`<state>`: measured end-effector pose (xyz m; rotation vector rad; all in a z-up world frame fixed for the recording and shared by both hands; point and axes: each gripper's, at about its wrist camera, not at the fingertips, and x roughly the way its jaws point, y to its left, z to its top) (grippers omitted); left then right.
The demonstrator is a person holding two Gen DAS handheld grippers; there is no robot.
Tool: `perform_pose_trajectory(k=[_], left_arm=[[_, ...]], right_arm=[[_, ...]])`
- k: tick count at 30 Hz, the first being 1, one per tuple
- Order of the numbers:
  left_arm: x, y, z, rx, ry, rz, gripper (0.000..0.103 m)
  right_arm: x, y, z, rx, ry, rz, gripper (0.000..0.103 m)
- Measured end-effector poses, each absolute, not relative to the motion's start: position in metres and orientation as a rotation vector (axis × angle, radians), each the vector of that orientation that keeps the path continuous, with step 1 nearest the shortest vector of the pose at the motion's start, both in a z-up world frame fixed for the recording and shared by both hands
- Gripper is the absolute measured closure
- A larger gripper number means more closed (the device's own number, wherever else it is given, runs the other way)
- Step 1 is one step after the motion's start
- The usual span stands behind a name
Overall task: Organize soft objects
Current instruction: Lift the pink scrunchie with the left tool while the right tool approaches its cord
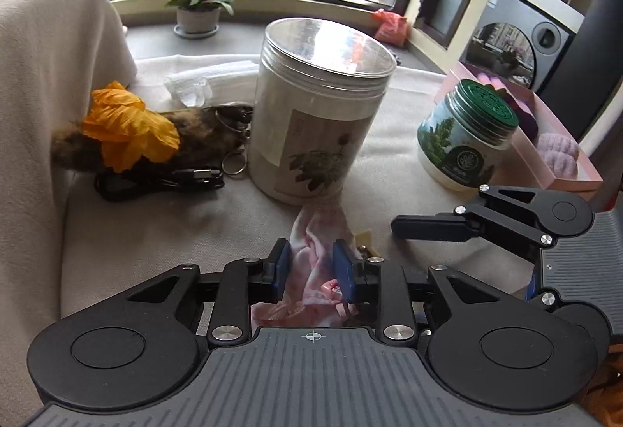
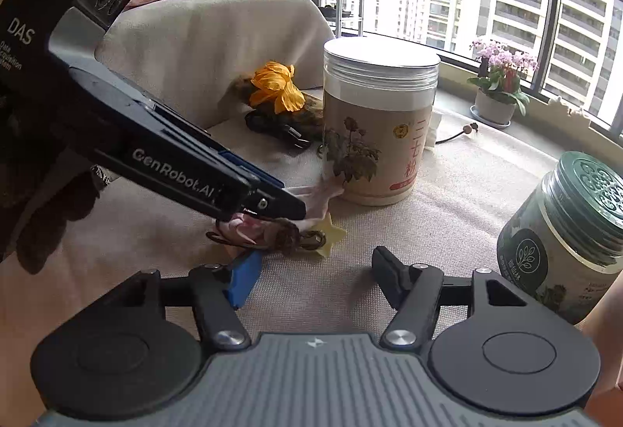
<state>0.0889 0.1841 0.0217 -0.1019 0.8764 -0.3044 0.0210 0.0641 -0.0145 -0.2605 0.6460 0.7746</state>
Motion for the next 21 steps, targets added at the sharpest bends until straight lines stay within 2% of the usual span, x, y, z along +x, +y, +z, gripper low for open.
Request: perform_pose_trajectory(k=[7,11,13,15,21], left_arm=[[0.093,0.190,0.022,-0.188,0.908,-0.332,0.073],[0.091,0.183,0.022,-0.158,0.909,-0.327,0.073],[0.089,0.180,0.022,-0.138,0.906,-0.303,0.083],[0.088,0.181,0.022,-0.131,0.901,-0.298,0.087],[0.078,0.220,0.019,-0.266,0.873,-0.209,0.090]], right_arm=[[0.022,0.067,-0.016,-0.265,0.651,0.781,0.027],[0.022,0.073,-0.017,-0.284,0.666,0.817,0.012],[0.023,0.075,-0.018,-0.295,0.677,0.837,0.007],[0.024,0.077,-0.018,-0.308,0.696,0.860,0.000],[0.023,0.079,-0.017,-0.325,0.704,0.862,0.001]])
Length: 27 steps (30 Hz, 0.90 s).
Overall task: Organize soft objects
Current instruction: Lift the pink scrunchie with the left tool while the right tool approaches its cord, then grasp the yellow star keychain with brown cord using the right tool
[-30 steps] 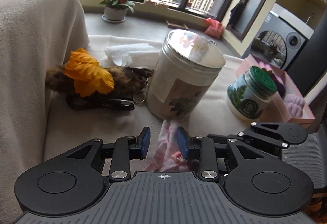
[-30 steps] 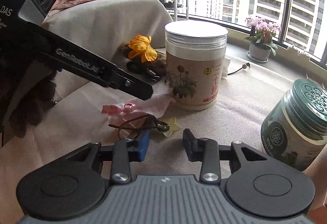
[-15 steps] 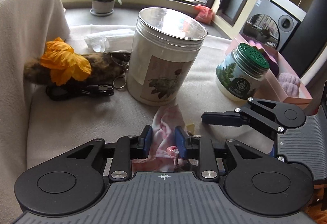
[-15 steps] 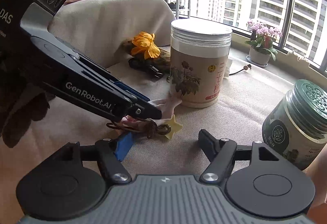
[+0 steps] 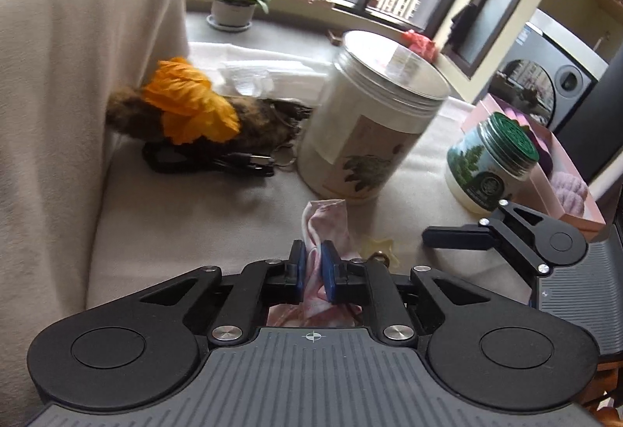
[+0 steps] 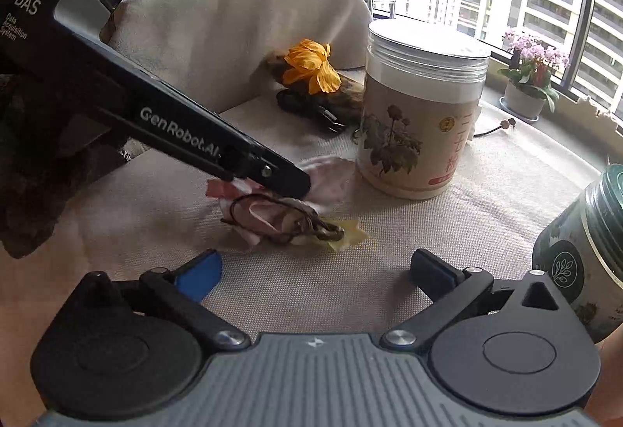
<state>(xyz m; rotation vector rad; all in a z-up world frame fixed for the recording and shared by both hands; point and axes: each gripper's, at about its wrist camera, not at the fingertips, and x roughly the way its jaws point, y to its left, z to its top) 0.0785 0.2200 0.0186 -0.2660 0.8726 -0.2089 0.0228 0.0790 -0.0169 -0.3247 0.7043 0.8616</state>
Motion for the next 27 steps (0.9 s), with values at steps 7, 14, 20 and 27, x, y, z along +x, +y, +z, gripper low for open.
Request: perform_pose_trajectory(k=[7,14,20,27], left_arm=[[0.065,0.238,0.016,-0.286,0.867,-0.191,0.090],[0.062,0.240,0.013,-0.308,0.853,-0.197,0.091],[0.058,0.242,0.012,-0.312,0.839,-0.193,0.091],[0.056,0.243,0.010,-0.322,0.825,-0.194,0.091]], right_arm=[[0.019,0.078,0.004,-0.276,0.628,0.865,0.045],[0.041,0.107,0.002,-0.246,0.674,0.902,0.062],[0.036,0.106,0.000,-0.307,0.694,0.883,0.077],[0.040,0.074,0.002,-0.296,0.708,0.790,0.087]])
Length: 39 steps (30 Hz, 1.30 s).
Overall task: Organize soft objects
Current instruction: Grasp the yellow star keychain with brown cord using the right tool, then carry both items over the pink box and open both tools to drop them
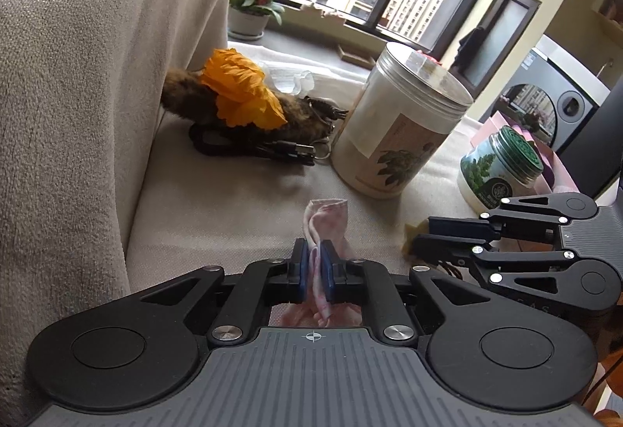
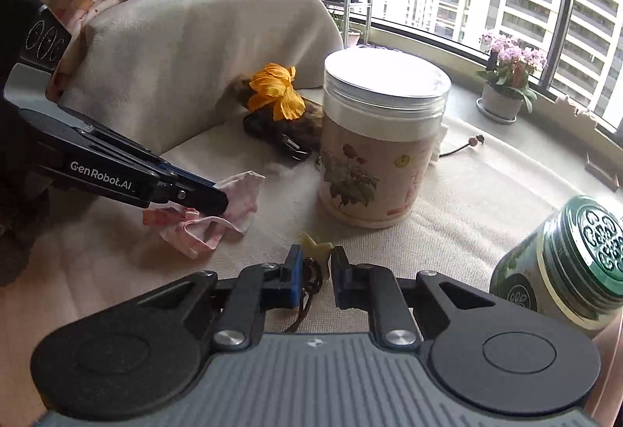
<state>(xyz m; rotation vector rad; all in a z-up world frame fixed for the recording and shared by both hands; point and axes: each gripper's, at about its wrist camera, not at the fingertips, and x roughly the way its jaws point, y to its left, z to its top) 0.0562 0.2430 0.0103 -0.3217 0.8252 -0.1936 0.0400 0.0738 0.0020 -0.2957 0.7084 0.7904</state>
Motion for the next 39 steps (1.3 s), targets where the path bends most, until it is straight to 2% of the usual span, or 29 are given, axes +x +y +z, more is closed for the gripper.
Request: perform_pose_trajectory(k=[2,4,6,7,12,15,18,20,22,25,27,30,39], left_arm=[[0.056,0.241,0.011,-0.312,0.825,-0.187,0.090],[0.055,0.236,0.012,-0.282,0.820,-0.177,0.090],[0.054,0.231,0.013,-0.245,0.815,-0.171,0.090],[0.053,0.229,0.013,-0.229,0.814,-0.171,0.090],[0.055,0.225,0.017,-0.204,0.848,-0.213,0.088],[0.058,0.225,0.021,-0.211,0.871,-0.235,0.085],[0.058,0.212,0.023,-0.157,0.890,-0.251,0.084],[0.057,0.198,0.023,-0.092,0.891,-0.254,0.079],[0.055,0.185,0.024,-0.004,0.892,-0.261,0.067],[0.053,0.170,0.022,0.082,0.888,-0.249,0.064],[0.053,0.168,0.020,0.082,0.877,-0.229,0.065],[0.054,0.173,0.017,0.056,0.842,-0.170,0.083],[0.053,0.192,0.025,-0.080,0.816,-0.167,0.088]], right_arm=[[0.043,0.070,0.003,-0.243,0.727,0.791,0.085],[0.044,0.070,0.003,-0.213,0.734,0.801,0.075],[0.042,0.074,0.002,-0.230,0.727,0.799,0.058],[0.041,0.078,-0.001,-0.246,0.727,0.797,0.057],[0.033,0.086,-0.007,-0.302,0.705,0.786,0.059],[0.032,0.085,-0.006,-0.305,0.701,0.780,0.069],[0.033,0.083,-0.006,-0.306,0.701,0.772,0.074],[0.033,0.081,-0.006,-0.306,0.699,0.770,0.074],[0.032,0.079,-0.007,-0.303,0.694,0.770,0.074],[0.032,0.078,-0.008,-0.299,0.689,0.775,0.074],[0.033,0.079,-0.007,-0.305,0.691,0.777,0.075],[0.035,0.079,-0.007,-0.301,0.698,0.769,0.075],[0.039,0.068,0.005,-0.266,0.711,0.753,0.076]])
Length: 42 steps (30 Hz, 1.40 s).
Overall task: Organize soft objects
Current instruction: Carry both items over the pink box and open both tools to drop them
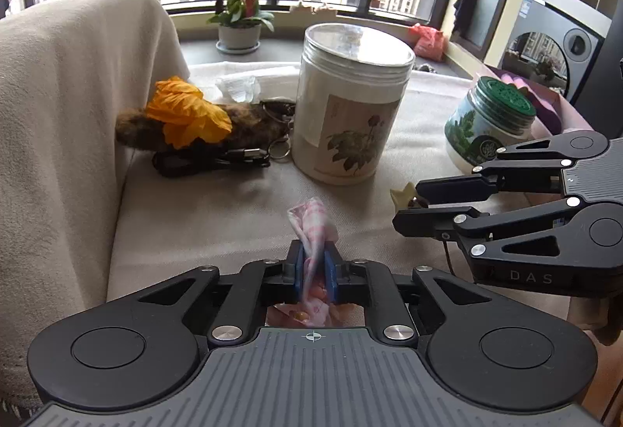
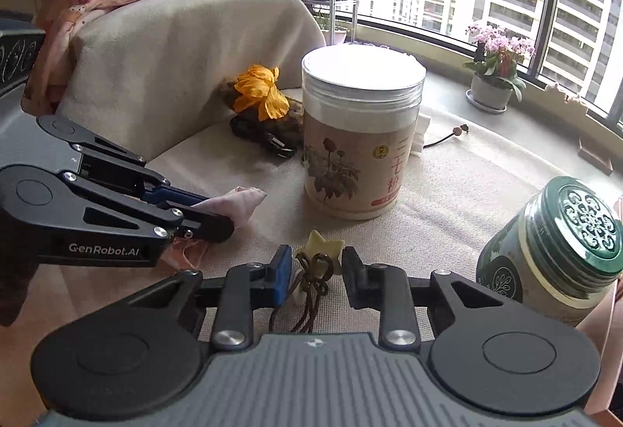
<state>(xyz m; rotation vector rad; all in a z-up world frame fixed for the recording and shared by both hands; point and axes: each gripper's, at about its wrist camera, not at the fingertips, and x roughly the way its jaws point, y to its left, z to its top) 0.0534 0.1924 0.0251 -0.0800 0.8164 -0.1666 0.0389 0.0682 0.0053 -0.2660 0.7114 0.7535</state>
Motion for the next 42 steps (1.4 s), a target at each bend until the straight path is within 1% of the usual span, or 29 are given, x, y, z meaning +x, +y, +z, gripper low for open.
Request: perform_pose_trajectory(k=[7,13,17,22,25,28,31,36,39,41,42], left_arm=[[0.049,0.215,0.082,-0.149,0.698,-0.142,0.089],[0.077,0.221,0.150,-0.102,0.578,-0.067,0.089],[0.105,0.196,0.202,-0.045,0.509,-0.074,0.089],[0.130,0.134,0.234,0.031,0.480,-0.146,0.089],[0.138,0.082,0.235,0.088,0.487,-0.221,0.089],[0.147,0.029,0.224,0.139,0.511,-0.302,0.089],[0.157,-0.019,0.206,0.173,0.544,-0.375,0.089],[0.176,-0.072,0.173,0.188,0.616,-0.468,0.089],[0.190,-0.092,0.150,0.136,0.689,-0.561,0.088],[0.203,-0.097,0.128,0.015,0.778,-0.677,0.083],[0.211,-0.098,0.113,-0.053,0.834,-0.722,0.079]], right_arm=[[0.035,0.054,0.046,-0.240,0.656,0.766,0.076],[0.033,0.030,0.110,-0.223,0.516,0.764,0.076],[0.038,0.005,0.155,-0.241,0.405,0.717,0.076],[0.042,-0.047,0.190,-0.241,0.293,0.607,0.076],[0.045,-0.085,0.194,-0.233,0.267,0.528,0.076],[0.050,-0.122,0.191,-0.217,0.265,0.453,0.076],[0.055,-0.161,0.179,-0.196,0.283,0.383,0.076],[0.060,-0.209,0.154,-0.168,0.334,0.318,0.076],[0.064,-0.229,0.141,-0.146,0.366,0.298,0.076],[0.070,-0.241,0.133,-0.117,0.389,0.295,0.076],[0.074,-0.243,0.129,-0.101,0.402,0.299,0.075]])
